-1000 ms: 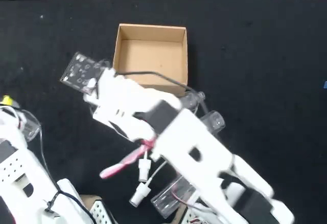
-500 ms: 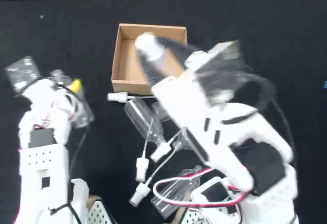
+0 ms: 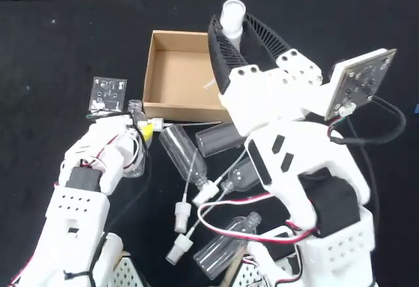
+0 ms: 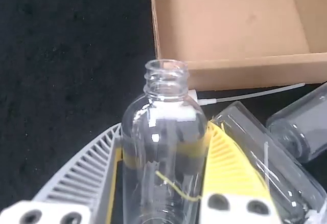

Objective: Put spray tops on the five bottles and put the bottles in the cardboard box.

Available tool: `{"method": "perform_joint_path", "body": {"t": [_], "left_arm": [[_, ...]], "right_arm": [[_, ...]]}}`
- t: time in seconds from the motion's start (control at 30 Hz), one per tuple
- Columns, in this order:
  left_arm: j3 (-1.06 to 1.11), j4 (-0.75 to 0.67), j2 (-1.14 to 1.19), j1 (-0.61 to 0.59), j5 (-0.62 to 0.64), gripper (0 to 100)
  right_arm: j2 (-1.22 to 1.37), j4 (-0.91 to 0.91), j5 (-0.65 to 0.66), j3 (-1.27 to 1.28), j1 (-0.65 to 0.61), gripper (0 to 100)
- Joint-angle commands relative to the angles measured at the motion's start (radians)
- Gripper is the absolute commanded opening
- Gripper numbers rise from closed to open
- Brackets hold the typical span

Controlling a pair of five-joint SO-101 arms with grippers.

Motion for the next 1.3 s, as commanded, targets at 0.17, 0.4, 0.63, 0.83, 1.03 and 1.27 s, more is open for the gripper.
{"method": "perform_joint_path", "body": {"t": [0.17, 0.4, 0.63, 0.83, 1.03, 1.27], "left_arm": [[0.139, -0.015, -0.370, 0.025, -0.008, 4], [0.263, -0.015, -0.689, 0.027, -0.003, 4], [0.309, -0.017, -0.852, 0.028, -0.002, 4], [0.320, -0.078, -0.847, 0.071, 0.000, 3], [0.437, -0.135, -0.847, 0.160, -0.002, 3], [0.512, -0.269, -0.847, 0.153, -0.003, 3]], "right_arm": [[-0.007, -0.141, -0.006, 0.035, -0.054, 1.1], [-0.007, -0.180, -0.009, 0.094, -0.055, 1.1], [-0.012, -0.299, -0.014, 0.162, -0.063, 1.1], [-0.007, -0.304, -0.006, 0.165, -0.265, 1.2], [-0.012, -0.304, -0.006, 0.163, -0.261, 1.2], [-0.005, -0.304, -0.006, 0.162, -0.224, 1.2]]}}
